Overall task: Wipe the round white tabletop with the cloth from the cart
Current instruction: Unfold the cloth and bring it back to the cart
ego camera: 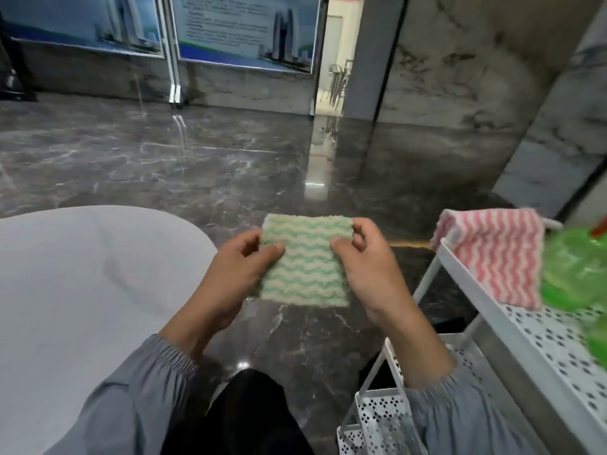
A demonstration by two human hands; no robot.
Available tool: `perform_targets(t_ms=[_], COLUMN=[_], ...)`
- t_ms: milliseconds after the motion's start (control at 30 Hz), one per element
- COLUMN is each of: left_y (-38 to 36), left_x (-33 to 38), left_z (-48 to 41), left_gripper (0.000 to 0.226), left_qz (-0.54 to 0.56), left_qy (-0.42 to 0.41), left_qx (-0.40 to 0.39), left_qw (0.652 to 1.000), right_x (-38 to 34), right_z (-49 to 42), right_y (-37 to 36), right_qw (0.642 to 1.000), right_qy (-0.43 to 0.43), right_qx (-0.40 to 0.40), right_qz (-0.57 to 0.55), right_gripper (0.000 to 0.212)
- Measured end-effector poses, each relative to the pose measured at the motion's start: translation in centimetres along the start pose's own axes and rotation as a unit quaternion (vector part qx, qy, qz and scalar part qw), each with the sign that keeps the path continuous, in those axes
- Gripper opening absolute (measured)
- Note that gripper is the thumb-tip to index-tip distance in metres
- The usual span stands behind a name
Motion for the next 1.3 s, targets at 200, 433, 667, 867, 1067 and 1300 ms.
perform_targets(t_ms=[200, 433, 667, 867, 1067, 1300], left_y=[-7.9, -15.0, -22.8, -26.4, -27.0, -27.8], left_x=[1.7, 5.4, 5.1, 4.0, 4.3, 4.2], left_z=[-5.0, -9.0, -11.9, -12.8, -13.3, -12.8], left_gripper=[0.021, 0.021, 0.022, 0.034, 0.024, 0.021], left_qz=[0.040, 0.055, -0.065, -0.190, -0.152, -0.199], left_qy=[-0.034, -0.088, -0.134, -0.210, -0.219, -0.193], left_qx=[-0.089, -0.182, -0.244, -0.258, -0.236, -0.267], left_qw=[0.995, 0.978, 0.958, 0.924, 0.934, 0.923], right_x=[-3.7, -8.3, -7.9, -7.3, -6.6, -5.9], right_z=[0.2, 2.9, 4.1, 6.1, 6.6, 6.6], right_y=[6.6, 10.8, 13.0, 13.4, 12.8, 13.4], right_qw=[0.982, 0.913, 0.839, 0.842, 0.824, 0.822], right_qy=[0.043, 0.097, 0.019, -0.055, -0.045, -0.002], right_qx=[0.172, 0.371, 0.469, 0.418, 0.391, 0.403], right_qz=[0.063, 0.141, 0.275, 0.335, 0.408, 0.402], right_gripper=[0.017, 0.020, 0.052, 0.063, 0.051, 0.037])
Point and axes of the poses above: each hand's wrist, its own z-axis away from the middle knuckle, its own y-axis out of the back of the hand, x = y × z, the point moved 2 cm from there along -z, towards the middle knuckle, and after that the axes turned 10 degrees about -y, right-handed, at the moved point
